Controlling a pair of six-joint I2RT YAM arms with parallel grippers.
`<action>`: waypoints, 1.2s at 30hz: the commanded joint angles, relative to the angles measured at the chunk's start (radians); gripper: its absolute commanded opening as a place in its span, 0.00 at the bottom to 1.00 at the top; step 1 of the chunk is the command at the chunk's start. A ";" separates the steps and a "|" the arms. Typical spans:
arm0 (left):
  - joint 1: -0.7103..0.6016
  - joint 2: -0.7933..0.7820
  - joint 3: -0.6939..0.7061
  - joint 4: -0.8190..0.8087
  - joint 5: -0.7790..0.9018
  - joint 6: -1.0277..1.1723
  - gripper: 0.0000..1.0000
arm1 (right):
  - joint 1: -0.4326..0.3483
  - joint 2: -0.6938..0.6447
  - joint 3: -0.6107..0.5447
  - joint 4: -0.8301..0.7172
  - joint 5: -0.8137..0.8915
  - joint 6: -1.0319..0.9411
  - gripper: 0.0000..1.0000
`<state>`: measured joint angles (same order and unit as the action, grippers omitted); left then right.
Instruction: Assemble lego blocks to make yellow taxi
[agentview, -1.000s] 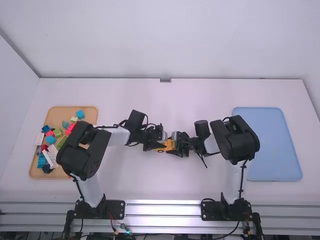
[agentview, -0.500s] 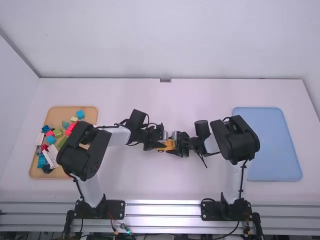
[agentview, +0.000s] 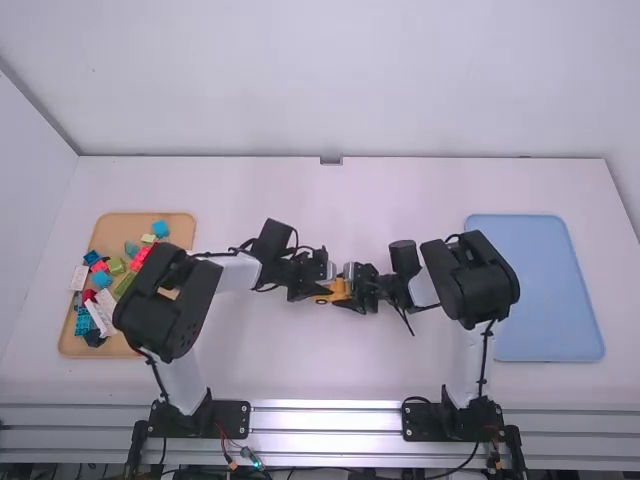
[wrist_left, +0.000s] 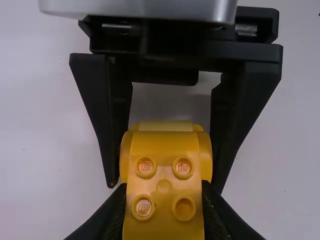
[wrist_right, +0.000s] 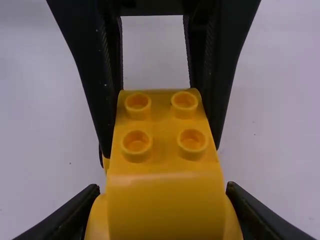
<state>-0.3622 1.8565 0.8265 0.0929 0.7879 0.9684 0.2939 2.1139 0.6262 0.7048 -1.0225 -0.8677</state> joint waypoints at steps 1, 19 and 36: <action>-0.036 0.008 -0.027 -0.006 -0.061 0.005 0.26 | 0.019 0.014 -0.004 -0.011 0.029 0.006 0.62; -0.036 -0.056 -0.028 -0.006 -0.037 0.008 0.42 | 0.018 0.014 -0.004 -0.013 0.029 0.007 0.64; 0.051 -0.154 -0.028 -0.039 -0.043 0.004 0.99 | 0.018 0.014 -0.005 -0.014 0.036 0.006 0.65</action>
<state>-0.3569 1.7512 0.8059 0.0647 0.7280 0.9703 0.3077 2.1139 0.6262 0.7006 -1.0168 -0.8642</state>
